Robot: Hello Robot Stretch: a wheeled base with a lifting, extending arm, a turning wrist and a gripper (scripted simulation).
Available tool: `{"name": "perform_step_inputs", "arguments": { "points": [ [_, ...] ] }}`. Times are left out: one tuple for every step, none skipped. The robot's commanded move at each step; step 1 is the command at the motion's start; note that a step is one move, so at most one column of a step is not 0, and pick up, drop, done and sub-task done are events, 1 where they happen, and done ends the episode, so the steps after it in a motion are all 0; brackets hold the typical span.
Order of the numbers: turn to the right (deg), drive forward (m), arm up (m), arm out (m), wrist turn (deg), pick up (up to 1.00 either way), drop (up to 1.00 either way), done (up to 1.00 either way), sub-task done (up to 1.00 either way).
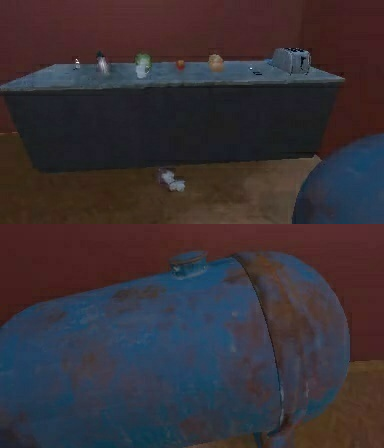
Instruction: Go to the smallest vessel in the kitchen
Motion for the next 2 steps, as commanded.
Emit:
{"name": "perform_step_inputs", "arguments": {
  "points": [
    [3.0,0.00,0.00,0.00,0.0,0.00,0.00,0.00,0.00],
    [0.0,1.00,0.00,0.00,0.0,0.00,0.00,0.00,0.00]
  ]
}}
